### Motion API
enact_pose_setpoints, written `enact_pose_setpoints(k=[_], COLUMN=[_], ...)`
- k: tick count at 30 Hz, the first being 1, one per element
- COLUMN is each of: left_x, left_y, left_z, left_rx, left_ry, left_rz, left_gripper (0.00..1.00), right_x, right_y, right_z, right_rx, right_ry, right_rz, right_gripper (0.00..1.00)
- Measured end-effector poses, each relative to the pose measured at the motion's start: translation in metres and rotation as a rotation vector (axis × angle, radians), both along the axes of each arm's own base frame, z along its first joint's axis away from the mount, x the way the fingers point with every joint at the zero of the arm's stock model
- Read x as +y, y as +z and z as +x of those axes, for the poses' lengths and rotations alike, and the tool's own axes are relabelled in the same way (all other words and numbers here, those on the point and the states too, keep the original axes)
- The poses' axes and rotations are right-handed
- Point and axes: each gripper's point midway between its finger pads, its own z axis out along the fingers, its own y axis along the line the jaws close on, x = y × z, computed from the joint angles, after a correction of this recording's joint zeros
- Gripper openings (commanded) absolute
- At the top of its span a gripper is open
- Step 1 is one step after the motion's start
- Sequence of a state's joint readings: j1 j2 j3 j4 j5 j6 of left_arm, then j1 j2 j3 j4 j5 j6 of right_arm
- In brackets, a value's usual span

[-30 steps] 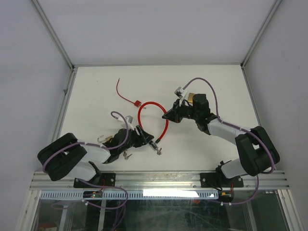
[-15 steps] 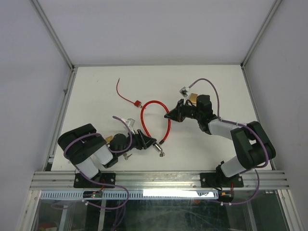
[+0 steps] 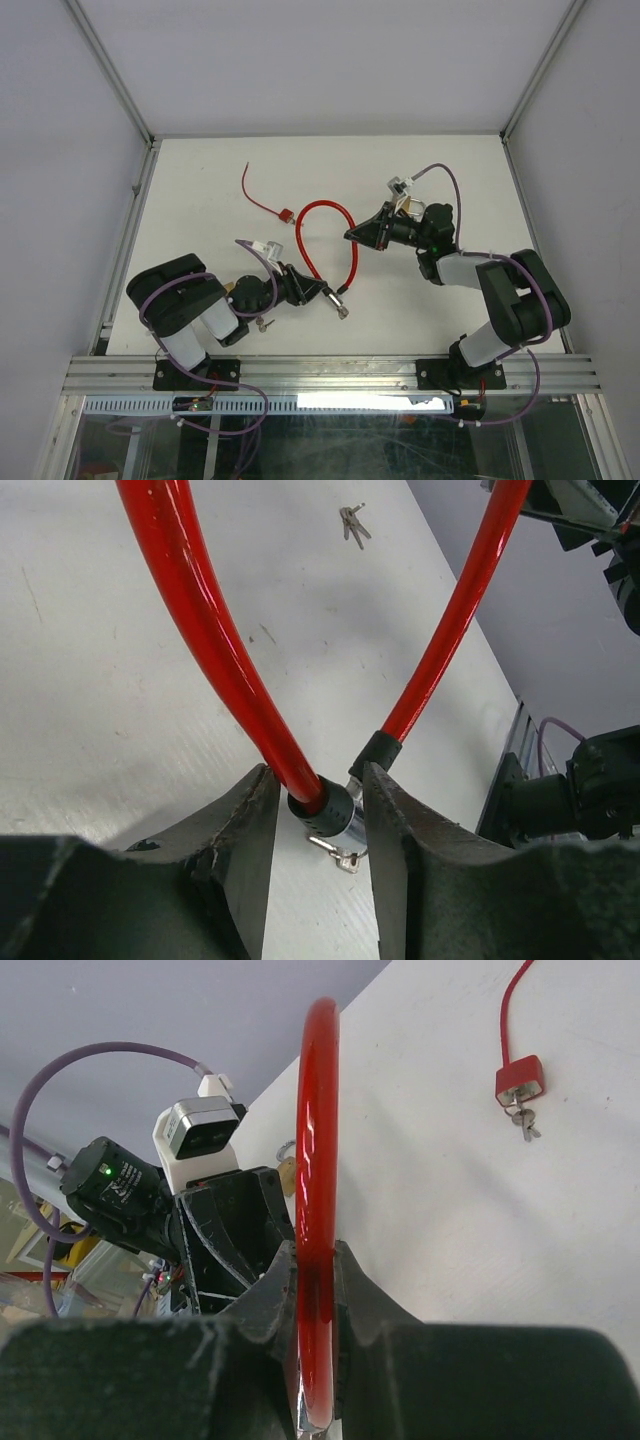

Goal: Lock with the key
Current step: Lock the lock.

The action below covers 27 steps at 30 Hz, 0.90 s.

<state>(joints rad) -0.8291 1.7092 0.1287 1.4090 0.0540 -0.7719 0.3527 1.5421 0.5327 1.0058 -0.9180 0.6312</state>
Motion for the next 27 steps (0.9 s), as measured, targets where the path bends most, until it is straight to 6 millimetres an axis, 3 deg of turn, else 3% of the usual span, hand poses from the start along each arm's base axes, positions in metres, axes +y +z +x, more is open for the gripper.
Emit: enact_pose_setpoints(k=[5,12,23,27], left_x=[-0.001,0.004,0.009,0.008], left_y=[0.004,0.032,0.053,0.060], left_z=[0.003,0.013,0.024,0.027], left_rx=[-0.044,-0.124,-0.166,-0.176], left_ry=[-0.001,0.054,0.121,0.133], left_rz=[0.012,-0.027,-0.072,-0.087], left_gripper=[0.35,0.39,0.26,0.14], right_x=[-0.006,-0.020,-0.022,-0.023], right_y=[0.003,0.011,0.032,0.039], right_z=[0.006,0.012,0.007,0.005], right_rx=[-0.010,-0.019,-0.020,-0.026], right_ry=[-0.021,-0.068,-0.060,-0.055], right_rz=[0.008,0.056,0.161,0.182], right_gripper=[0.00,0.00,0.00,0.00])
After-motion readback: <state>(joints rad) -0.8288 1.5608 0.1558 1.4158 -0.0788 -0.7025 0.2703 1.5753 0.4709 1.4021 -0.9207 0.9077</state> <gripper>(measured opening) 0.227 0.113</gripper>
